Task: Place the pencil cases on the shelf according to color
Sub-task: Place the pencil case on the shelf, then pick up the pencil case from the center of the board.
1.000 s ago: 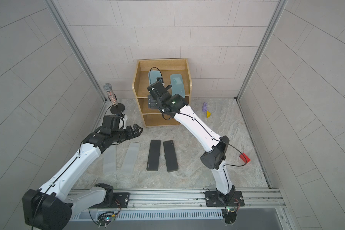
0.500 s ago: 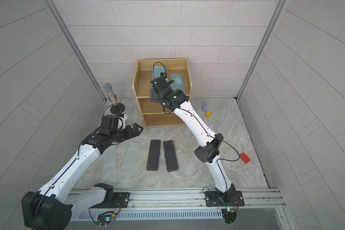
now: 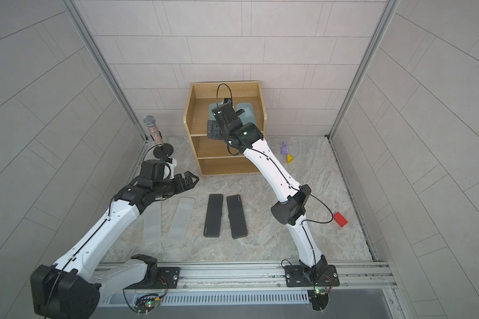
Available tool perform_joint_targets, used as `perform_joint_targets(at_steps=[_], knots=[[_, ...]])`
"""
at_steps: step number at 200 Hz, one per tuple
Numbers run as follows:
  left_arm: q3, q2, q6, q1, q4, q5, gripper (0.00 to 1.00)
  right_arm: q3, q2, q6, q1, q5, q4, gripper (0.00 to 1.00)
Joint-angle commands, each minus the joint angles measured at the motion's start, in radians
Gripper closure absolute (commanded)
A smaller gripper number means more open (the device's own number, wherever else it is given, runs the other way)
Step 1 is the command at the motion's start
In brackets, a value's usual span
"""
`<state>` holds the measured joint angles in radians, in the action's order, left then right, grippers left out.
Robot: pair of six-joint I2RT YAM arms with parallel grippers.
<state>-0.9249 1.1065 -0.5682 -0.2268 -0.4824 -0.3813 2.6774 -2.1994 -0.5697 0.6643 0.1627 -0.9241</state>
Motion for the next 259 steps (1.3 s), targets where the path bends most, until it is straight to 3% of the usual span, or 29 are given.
perform_joint_targets(at_steps=[1, 47, 75, 113, 169, 215, 259], knots=[[0.007, -0.001, 0.01, 0.005, 0.007, 0.004, 0.0, 0.001, 0.013, 0.03, -0.006, -0.006, 0.038, 0.08], [0.009, -0.019, 0.022, 0.005, -0.002, 0.03, 0.0, -0.014, 0.105, 0.089, 0.002, -0.055, 0.074, 0.06], [0.03, -0.042, 0.01, -0.006, 0.025, 0.036, 0.0, -0.156, 0.246, 0.136, 0.025, -0.083, 0.085, 0.06], [0.011, -0.042, 0.014, -0.047, -0.052, 0.092, 0.0, -0.649, 0.57, 0.145, 0.072, -0.052, 0.2, 0.06], [0.139, -0.131, -0.079, -0.203, -0.055, 0.212, 0.0, -1.494, 1.093, -0.043, 0.13, -0.015, 0.384, 0.05], [0.258, -0.148, -0.151, -0.3, -0.003, 0.271, 0.0, -1.853, 1.313, -0.201, 0.167, 0.029, 0.321, 0.05], [0.308, -0.177, -0.196, -0.316, -0.016, 0.317, 0.0, -1.992, 1.314, -0.257, 0.21, 0.008, 0.342, 0.02]])
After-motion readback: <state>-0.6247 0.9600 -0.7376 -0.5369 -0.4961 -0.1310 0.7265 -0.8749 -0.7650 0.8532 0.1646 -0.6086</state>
